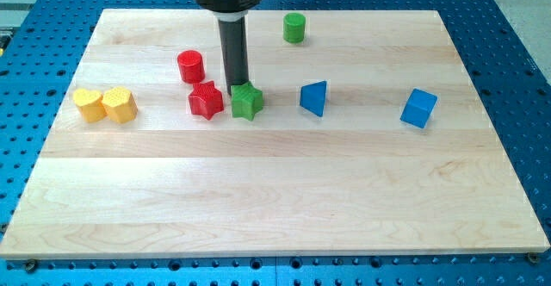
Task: Push the green star to the left of the triangle
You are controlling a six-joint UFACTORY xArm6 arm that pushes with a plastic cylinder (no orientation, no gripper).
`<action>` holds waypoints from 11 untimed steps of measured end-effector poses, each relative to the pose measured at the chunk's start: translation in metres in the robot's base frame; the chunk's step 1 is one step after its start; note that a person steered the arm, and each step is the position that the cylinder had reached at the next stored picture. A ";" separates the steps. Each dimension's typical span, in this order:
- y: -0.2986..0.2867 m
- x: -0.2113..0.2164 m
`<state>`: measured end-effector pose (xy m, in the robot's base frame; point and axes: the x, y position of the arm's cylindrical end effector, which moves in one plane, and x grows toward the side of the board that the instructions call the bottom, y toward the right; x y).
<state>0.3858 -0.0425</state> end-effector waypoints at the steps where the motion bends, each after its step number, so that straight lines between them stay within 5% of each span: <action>1: 0.019 0.000; 5: 0.113 -0.015; 9: 0.184 -0.189; 11: 0.128 -0.142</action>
